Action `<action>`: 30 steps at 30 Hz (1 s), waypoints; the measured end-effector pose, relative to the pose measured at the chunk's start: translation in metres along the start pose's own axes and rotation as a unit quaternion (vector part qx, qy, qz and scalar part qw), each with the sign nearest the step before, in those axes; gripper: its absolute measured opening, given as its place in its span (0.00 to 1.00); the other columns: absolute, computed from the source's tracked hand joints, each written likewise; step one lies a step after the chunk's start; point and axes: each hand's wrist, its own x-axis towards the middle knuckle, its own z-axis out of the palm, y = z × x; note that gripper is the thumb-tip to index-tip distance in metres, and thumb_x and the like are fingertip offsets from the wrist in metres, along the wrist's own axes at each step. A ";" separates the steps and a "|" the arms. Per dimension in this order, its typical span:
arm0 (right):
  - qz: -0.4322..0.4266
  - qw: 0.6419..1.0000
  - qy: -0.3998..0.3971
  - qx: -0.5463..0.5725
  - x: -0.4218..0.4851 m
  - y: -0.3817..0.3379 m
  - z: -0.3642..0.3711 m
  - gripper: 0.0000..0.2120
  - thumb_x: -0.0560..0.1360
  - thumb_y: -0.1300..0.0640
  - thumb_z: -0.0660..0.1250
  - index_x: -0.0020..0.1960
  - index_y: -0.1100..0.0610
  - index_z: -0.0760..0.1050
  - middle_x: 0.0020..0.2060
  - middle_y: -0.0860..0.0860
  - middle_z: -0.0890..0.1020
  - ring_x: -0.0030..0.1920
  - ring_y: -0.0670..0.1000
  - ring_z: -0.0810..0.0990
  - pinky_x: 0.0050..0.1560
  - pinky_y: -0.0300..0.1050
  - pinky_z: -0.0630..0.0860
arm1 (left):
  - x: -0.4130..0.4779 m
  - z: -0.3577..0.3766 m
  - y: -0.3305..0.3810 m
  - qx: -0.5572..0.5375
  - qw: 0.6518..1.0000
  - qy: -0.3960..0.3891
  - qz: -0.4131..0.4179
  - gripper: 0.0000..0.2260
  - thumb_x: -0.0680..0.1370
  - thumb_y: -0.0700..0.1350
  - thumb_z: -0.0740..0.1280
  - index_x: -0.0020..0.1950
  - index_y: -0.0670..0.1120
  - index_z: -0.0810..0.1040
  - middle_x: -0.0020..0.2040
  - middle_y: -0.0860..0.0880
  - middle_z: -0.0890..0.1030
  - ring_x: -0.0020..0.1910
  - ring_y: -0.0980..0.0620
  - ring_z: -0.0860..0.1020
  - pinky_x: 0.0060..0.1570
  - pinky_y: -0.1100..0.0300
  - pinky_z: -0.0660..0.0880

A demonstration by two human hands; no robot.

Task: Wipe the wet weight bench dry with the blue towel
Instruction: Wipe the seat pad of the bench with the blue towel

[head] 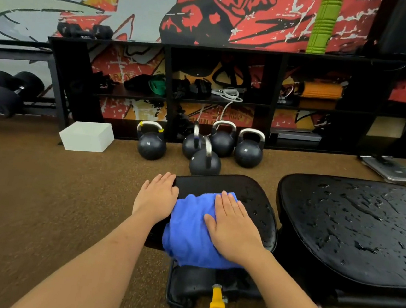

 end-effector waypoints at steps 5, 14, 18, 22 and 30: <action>0.016 1.000 -0.019 -0.001 0.080 0.012 -0.004 0.31 0.84 0.44 0.44 0.80 0.62 0.43 0.80 0.56 0.46 0.79 0.53 0.43 0.78 0.49 0.40 | -0.001 0.002 -0.004 0.025 1.000 0.006 0.008 0.24 0.84 0.48 0.46 0.81 0.50 0.54 0.81 0.53 0.54 0.80 0.52 0.51 0.78 0.50 0.50; 0.009 1.000 -0.013 0.004 0.062 0.014 -0.006 0.31 0.84 0.44 0.43 0.80 0.62 0.43 0.80 0.57 0.46 0.79 0.53 0.43 0.78 0.50 0.41 | -0.005 0.000 -0.002 0.031 0.999 0.004 0.012 0.24 0.85 0.50 0.45 0.81 0.50 0.53 0.81 0.53 0.54 0.80 0.53 0.51 0.78 0.49 0.49; -0.020 1.000 0.013 -0.003 -0.010 0.013 -0.005 0.43 0.73 0.34 0.26 0.80 0.58 0.41 0.80 0.53 0.45 0.79 0.50 0.42 0.77 0.45 0.37 | -0.007 -0.003 0.001 0.008 1.000 0.012 0.002 0.25 0.84 0.51 0.45 0.81 0.51 0.54 0.81 0.54 0.55 0.80 0.54 0.51 0.78 0.50 0.48; -0.021 0.999 0.008 -0.023 -0.015 0.022 -0.004 0.59 0.58 0.29 0.12 0.80 0.58 0.41 0.80 0.52 0.44 0.79 0.49 0.41 0.73 0.43 0.34 | -0.009 -0.005 0.003 0.002 1.000 0.017 -0.003 0.25 0.84 0.52 0.45 0.81 0.51 0.53 0.81 0.54 0.55 0.80 0.54 0.51 0.78 0.50 0.48; 0.013 1.000 -0.002 -0.023 0.090 0.033 -0.005 0.31 0.83 0.44 0.44 0.80 0.58 0.42 0.80 0.54 0.45 0.79 0.52 0.42 0.78 0.49 0.40 | -0.008 0.000 0.001 0.016 1.000 0.014 -0.002 0.25 0.84 0.51 0.44 0.82 0.51 0.52 0.81 0.55 0.53 0.80 0.55 0.50 0.78 0.50 0.48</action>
